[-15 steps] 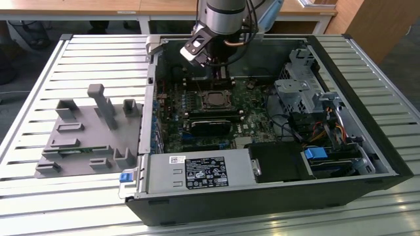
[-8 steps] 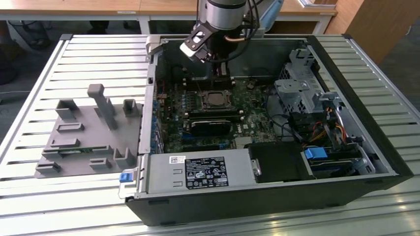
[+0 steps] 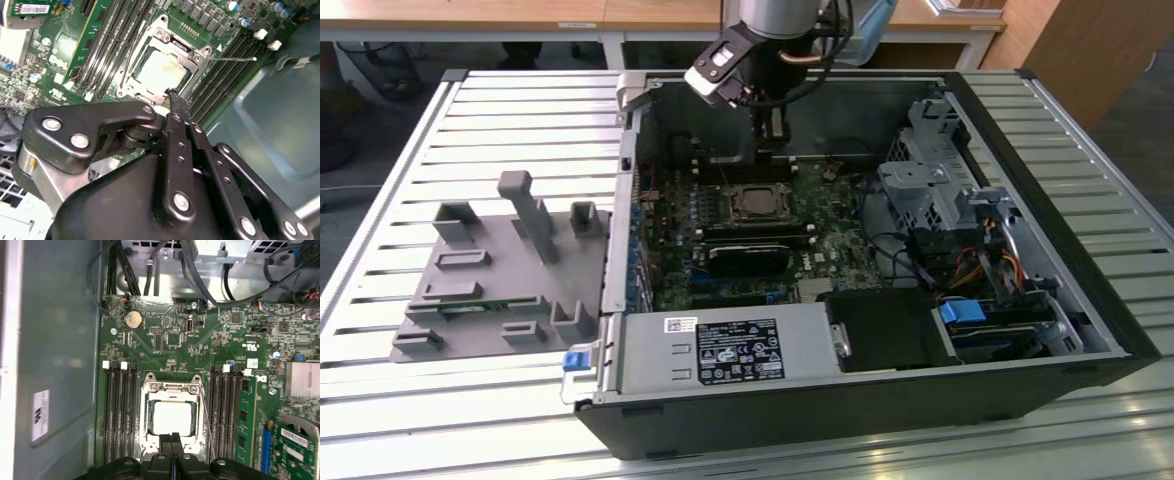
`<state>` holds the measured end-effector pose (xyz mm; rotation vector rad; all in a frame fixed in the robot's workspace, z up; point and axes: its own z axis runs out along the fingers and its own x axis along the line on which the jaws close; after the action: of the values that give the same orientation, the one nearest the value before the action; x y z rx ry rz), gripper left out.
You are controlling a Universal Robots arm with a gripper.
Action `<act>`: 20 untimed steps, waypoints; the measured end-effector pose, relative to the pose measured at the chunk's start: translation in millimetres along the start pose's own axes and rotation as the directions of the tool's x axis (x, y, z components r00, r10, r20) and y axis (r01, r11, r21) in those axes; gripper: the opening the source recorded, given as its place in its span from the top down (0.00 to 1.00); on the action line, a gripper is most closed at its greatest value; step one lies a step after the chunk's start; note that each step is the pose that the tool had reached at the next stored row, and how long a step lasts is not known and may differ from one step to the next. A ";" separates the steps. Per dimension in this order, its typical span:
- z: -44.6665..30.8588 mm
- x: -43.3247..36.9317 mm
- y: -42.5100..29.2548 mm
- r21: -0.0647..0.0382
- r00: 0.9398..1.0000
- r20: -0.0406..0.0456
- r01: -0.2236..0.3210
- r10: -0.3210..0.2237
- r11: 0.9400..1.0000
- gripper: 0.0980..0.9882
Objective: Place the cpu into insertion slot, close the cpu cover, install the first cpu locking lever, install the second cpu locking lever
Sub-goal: 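Install the first cpu locking lever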
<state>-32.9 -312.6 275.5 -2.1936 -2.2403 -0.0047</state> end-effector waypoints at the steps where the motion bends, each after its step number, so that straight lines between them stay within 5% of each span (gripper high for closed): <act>1: -2.8 0.0 0.0 0.000 1.000 0.000 0.000 0.000 1.000 0.98; 5: -7.9 0.1 -0.1 -0.002 1.000 0.000 0.005 -0.005 1.000 0.98; 10: -8.0 0.1 -0.2 -0.001 0.996 0.000 0.092 -0.092 0.996 0.98; 20: -7.9 0.1 -0.1 0.000 0.969 0.000 0.246 -0.246 0.969 0.98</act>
<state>-33.0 -312.6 283.4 -1.8992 -2.4954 -0.0055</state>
